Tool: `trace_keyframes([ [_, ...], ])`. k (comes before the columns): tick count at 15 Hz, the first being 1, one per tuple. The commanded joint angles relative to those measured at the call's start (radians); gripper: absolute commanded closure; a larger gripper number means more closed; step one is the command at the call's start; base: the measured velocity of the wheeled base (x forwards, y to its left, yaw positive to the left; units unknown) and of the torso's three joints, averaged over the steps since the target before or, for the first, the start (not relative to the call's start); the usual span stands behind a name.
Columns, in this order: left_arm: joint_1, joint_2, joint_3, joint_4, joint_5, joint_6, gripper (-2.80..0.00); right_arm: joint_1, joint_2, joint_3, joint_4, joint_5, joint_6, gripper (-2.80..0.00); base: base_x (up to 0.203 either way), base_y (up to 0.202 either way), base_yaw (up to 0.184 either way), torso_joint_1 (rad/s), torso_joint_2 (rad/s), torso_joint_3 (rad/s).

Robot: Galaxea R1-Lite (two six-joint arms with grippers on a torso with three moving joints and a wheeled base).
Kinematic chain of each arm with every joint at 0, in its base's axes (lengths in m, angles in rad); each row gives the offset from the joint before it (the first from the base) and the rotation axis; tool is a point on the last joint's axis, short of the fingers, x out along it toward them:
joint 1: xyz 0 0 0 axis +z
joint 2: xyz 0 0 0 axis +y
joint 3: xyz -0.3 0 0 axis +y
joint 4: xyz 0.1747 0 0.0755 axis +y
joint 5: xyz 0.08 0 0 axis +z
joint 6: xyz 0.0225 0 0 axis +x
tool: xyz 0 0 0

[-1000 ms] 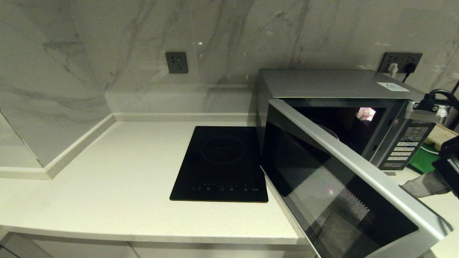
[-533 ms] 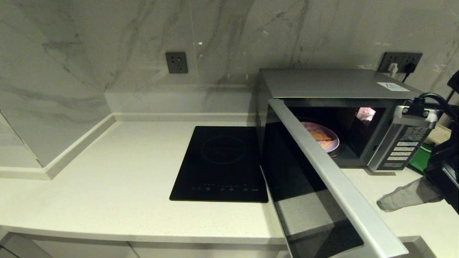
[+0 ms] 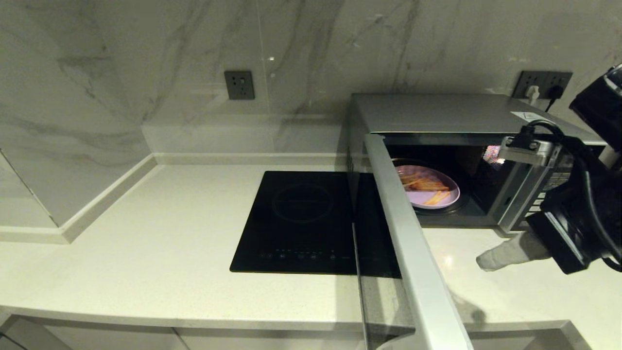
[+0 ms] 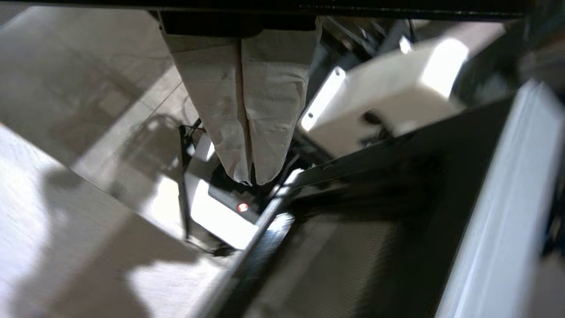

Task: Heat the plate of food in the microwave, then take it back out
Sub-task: Open the microwave oven

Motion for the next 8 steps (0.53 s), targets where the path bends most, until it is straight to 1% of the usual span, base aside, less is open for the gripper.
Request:
trace_keyframes([
  [1,0.000,0.000,0.000,-0.001,0.001,-0.001,0.00,0.001,0.020,0.040,-0.075,-0.170,0.238,0.00,0.000,0.000,0.000,0.000,0.00,0.000],
  [2,0.000,0.000,0.000,-0.001,0.001,-0.001,0.00,0.001,0.036,0.062,-0.136,-0.249,0.360,0.00,0.000,0.000,0.000,0.000,0.00,0.000],
  [3,0.000,0.000,0.000,-0.001,0.001,0.000,0.00,0.000,0.064,0.075,-0.194,-0.345,0.501,0.00,0.000,0.000,0.000,0.000,0.00,0.000],
  [4,0.000,0.000,0.000,-0.001,0.001,-0.001,0.00,-0.002,0.096,0.081,-0.226,-0.426,0.635,0.00,0.000,0.000,0.000,0.000,0.00,0.000],
  [5,0.000,0.000,0.000,-0.001,0.001,-0.001,0.00,-0.006,0.133,0.082,-0.247,-0.474,0.726,0.00,0.000,0.000,0.000,0.000,0.00,0.000],
  [6,0.000,0.000,0.000,-0.001,0.001,0.000,0.00,-0.017,0.171,0.072,-0.268,-0.496,0.794,0.00,0.000,0.000,0.000,0.000,0.00,0.000],
  [7,0.000,0.000,0.000,-0.001,0.001,-0.001,0.00,-0.045,0.205,0.056,-0.314,-0.503,0.867,0.00,0.000,0.000,0.000,0.000,0.00,0.000],
  [8,0.000,0.000,0.000,-0.001,0.001,-0.001,0.00,-0.080,0.229,0.048,-0.355,-0.506,0.898,0.00,0.000,0.000,0.000,0.000,0.00,0.000],
])
